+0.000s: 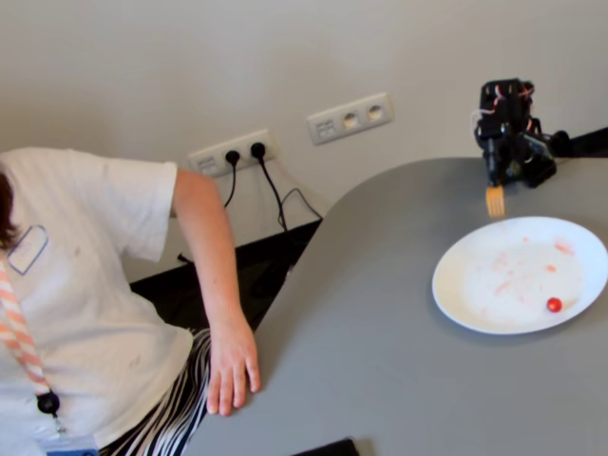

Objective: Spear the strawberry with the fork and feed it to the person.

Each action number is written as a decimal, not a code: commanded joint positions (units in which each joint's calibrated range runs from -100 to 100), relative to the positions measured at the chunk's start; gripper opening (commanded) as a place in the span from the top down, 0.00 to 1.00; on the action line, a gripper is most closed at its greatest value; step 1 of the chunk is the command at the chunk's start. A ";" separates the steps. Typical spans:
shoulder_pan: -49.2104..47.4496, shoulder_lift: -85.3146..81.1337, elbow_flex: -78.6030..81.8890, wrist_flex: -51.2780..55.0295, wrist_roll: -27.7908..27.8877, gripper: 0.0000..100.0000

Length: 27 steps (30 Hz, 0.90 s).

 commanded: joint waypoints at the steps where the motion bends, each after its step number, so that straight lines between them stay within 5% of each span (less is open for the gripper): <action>1: -3.48 4.33 -17.06 -2.16 0.13 0.99; 11: -7.29 69.98 -65.30 -7.73 -0.55 0.99; 20: -12.66 94.89 -66.74 -24.35 -4.33 0.99; 27: -12.29 101.92 -66.74 -27.75 -4.43 0.99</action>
